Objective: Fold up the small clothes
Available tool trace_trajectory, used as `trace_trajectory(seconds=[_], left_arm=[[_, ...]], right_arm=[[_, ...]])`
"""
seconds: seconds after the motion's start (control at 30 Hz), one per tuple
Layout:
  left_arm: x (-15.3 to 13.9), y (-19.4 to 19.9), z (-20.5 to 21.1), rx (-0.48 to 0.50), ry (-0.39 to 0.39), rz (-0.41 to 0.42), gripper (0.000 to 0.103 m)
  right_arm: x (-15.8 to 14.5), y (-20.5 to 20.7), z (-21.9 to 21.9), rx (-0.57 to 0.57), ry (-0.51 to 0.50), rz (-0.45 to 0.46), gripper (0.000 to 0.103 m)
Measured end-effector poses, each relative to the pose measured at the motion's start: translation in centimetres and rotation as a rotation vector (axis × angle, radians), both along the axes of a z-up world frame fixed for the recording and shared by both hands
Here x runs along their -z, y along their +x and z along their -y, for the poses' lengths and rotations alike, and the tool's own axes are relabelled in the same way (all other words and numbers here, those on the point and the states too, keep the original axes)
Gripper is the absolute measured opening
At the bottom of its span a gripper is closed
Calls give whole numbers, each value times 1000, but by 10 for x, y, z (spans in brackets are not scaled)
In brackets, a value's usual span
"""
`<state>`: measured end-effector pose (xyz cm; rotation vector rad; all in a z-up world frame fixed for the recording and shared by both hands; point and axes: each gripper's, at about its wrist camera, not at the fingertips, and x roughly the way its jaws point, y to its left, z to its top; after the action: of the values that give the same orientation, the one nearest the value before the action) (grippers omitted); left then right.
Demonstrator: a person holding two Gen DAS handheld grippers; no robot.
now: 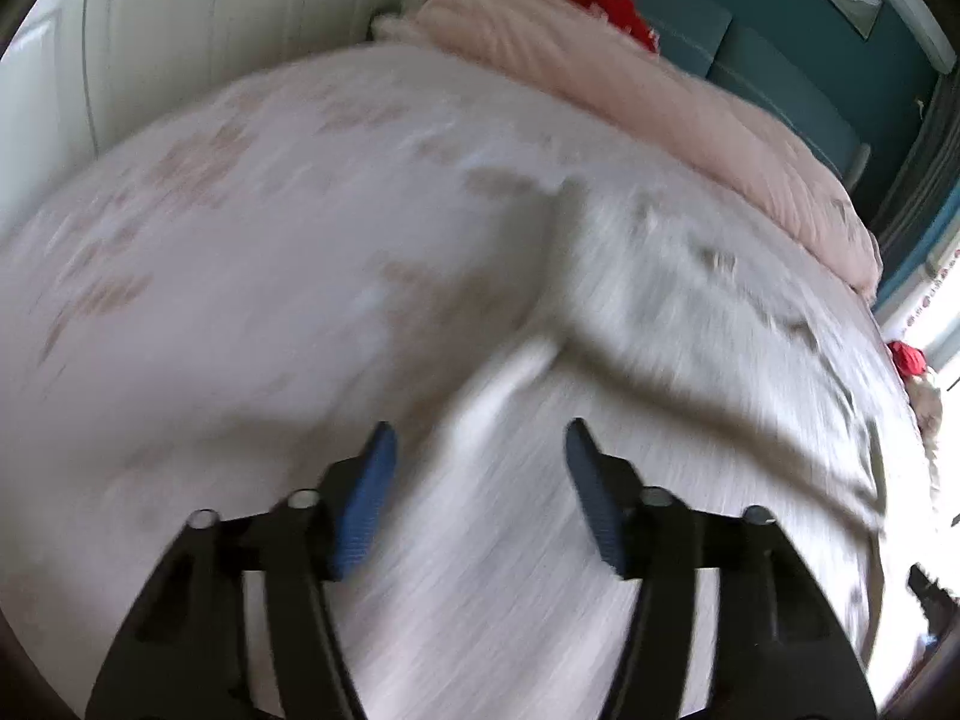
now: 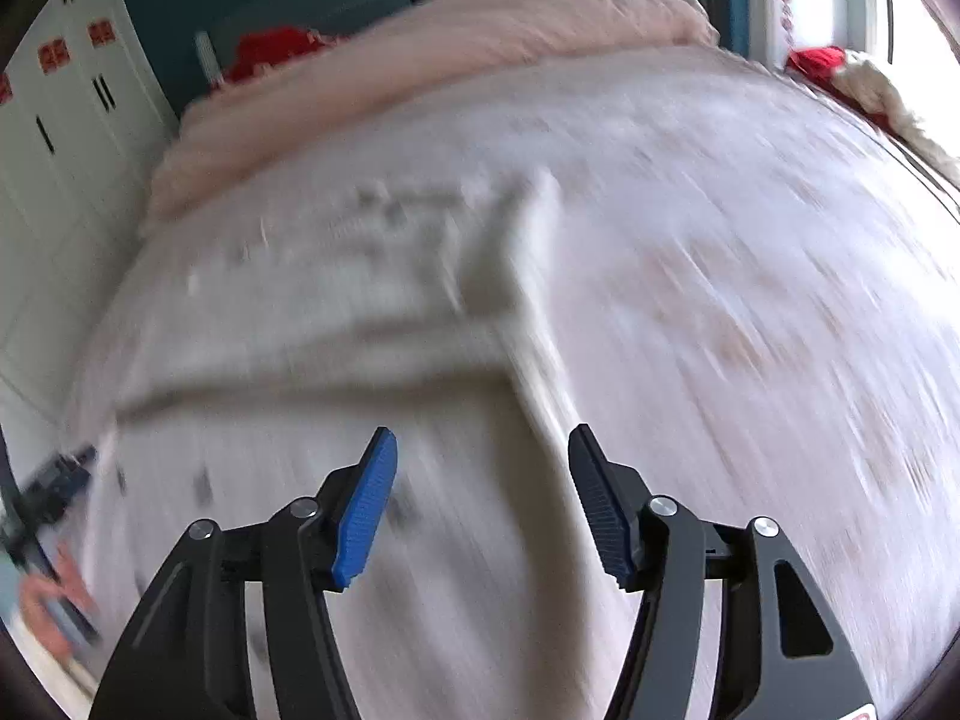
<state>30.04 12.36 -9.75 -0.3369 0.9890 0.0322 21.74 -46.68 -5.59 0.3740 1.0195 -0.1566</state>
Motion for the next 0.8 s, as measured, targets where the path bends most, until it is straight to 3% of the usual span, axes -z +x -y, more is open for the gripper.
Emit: trace_trajectory(seconds=[0.1, 0.17, 0.2, 0.33, 0.4, 0.53, 0.8], left_arm=[[2, -53, -34, 10, -90, -106, 73], [-1, -85, -44, 13, -151, -126, 80], [-4, -101, -46, 20, -179, -132, 88], [-4, -144, -37, 27, -288, -166, 97], [-5, -153, -29, 5, -282, -139, 98], [-4, -149, -14, -30, -213, -155, 98], [-3, -139, 14, 20, -23, -220, 93]], right_arm=[[18, -71, 8, 38, 69, -102, 60], [29, -114, 3, 63, 156, -160, 60], [32, -129, 1, 66, 199, -172, 61], [36, -169, -28, 31, 299, -153, 71], [37, -168, -39, 18, 319, -136, 77], [41, -154, -53, 24, 294, -112, 77], [35, -137, -83, -6, 39, -167, 77]])
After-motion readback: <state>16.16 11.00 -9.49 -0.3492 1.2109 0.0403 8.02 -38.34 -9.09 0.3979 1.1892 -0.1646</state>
